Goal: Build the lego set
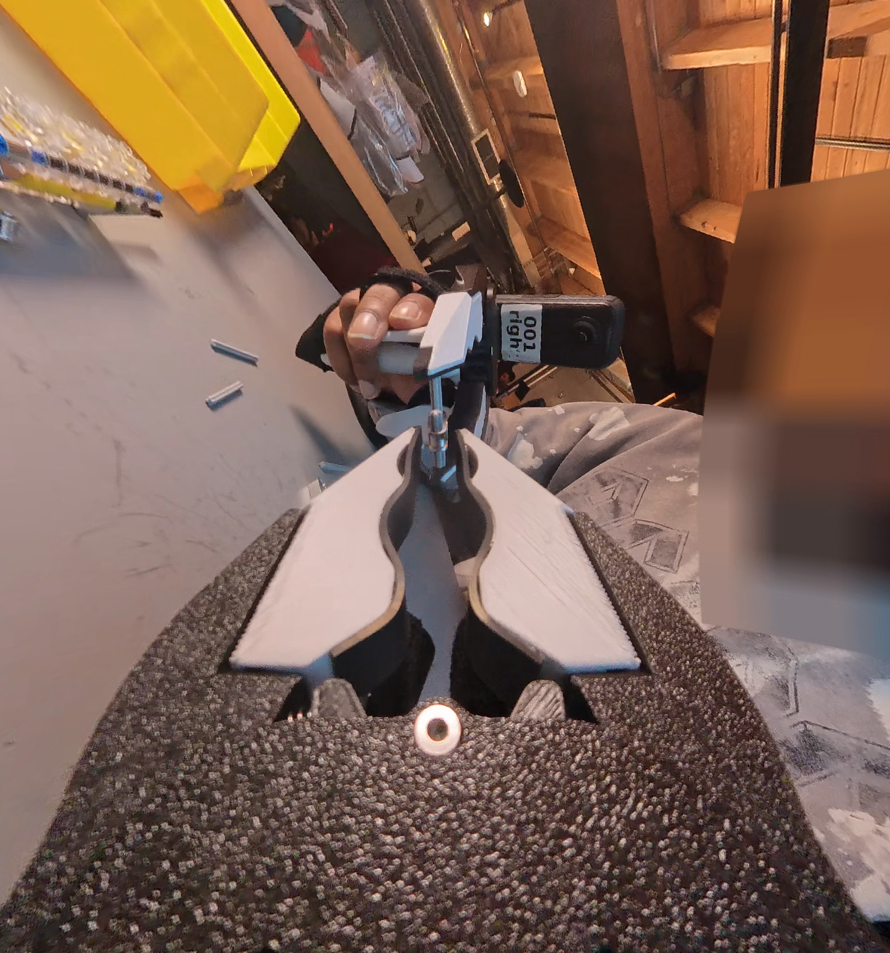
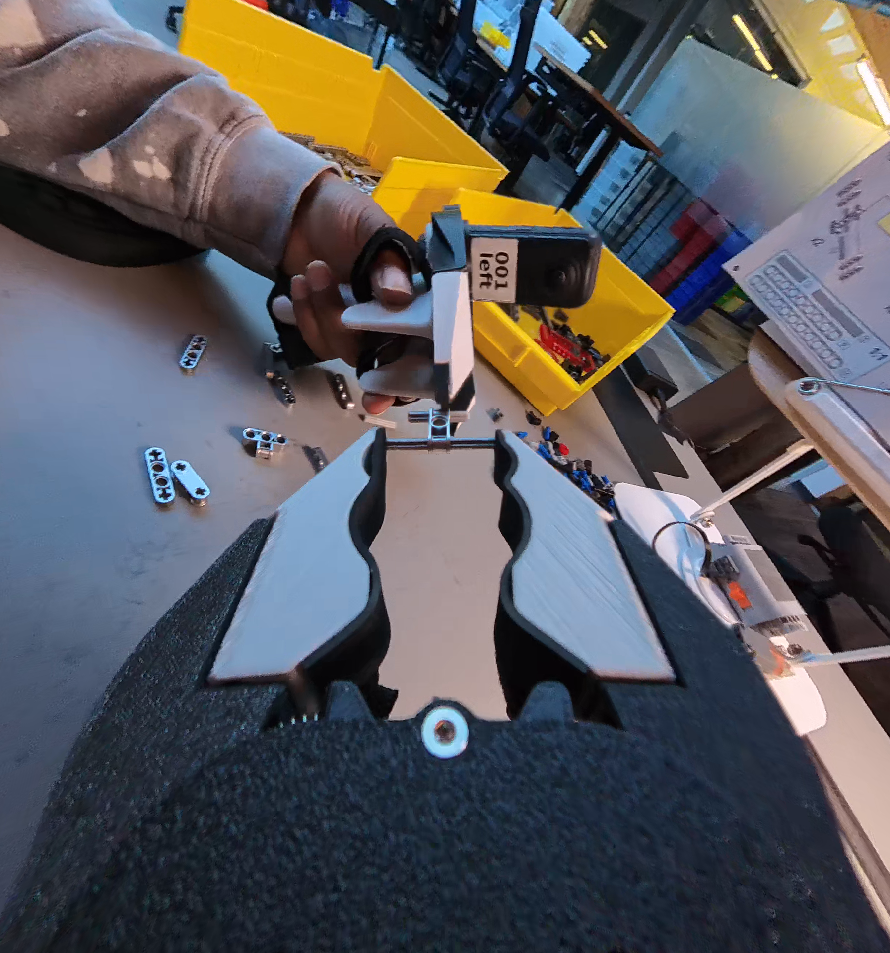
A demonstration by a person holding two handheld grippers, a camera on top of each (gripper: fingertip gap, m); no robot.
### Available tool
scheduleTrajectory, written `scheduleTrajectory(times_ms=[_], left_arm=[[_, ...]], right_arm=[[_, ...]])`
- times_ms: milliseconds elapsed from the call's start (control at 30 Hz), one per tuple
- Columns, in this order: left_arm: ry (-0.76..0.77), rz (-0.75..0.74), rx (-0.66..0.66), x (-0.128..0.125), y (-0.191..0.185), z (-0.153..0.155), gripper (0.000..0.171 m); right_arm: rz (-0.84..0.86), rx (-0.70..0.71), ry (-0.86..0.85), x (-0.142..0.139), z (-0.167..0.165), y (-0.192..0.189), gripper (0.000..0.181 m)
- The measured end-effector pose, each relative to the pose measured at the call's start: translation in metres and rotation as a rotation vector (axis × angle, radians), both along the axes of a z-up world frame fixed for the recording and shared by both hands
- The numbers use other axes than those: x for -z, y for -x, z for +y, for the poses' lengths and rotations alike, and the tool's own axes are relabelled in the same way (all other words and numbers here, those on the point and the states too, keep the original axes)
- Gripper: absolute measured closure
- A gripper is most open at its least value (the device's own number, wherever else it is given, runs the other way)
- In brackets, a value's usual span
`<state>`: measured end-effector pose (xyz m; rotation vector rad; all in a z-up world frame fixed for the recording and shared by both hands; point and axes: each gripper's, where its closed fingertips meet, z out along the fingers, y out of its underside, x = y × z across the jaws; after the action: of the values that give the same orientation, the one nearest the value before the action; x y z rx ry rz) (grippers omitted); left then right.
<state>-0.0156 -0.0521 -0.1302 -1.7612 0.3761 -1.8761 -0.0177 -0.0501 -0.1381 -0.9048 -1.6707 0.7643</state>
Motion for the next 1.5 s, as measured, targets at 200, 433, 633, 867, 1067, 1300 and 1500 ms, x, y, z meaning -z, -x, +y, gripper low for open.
scheduleTrajectory(times_ms=[200,433,633,867,1067,1300,1500], left_arm=[[-0.072,0.006,-0.058,-0.008,-0.001,0.004,0.150],[-0.108,0.030,-0.089,-0.010,-0.003,0.006,0.165],[-0.149,0.048,-0.088,-0.014,-0.003,0.003,0.166],[-0.140,0.070,-0.091,-0.008,-0.002,0.005,0.166],[-0.135,0.071,-0.136,-0.011,0.008,0.012,0.171],[-0.131,0.159,-0.148,0.002,0.009,0.015,0.171],[-0.314,0.665,-0.188,0.052,0.025,0.020,0.170]], right_arm=[[0.077,0.083,-0.012,-0.013,0.011,0.002,0.142],[0.098,0.102,-0.033,-0.015,0.010,0.005,0.142],[0.117,0.107,-0.083,-0.019,0.008,0.005,0.142],[0.089,0.112,-0.121,-0.013,0.009,0.005,0.142],[0.103,0.106,-0.166,-0.012,0.005,0.005,0.176],[0.060,0.092,-0.113,-0.006,0.009,0.002,0.171],[-0.077,0.118,-0.006,0.014,0.030,-0.007,0.165]])
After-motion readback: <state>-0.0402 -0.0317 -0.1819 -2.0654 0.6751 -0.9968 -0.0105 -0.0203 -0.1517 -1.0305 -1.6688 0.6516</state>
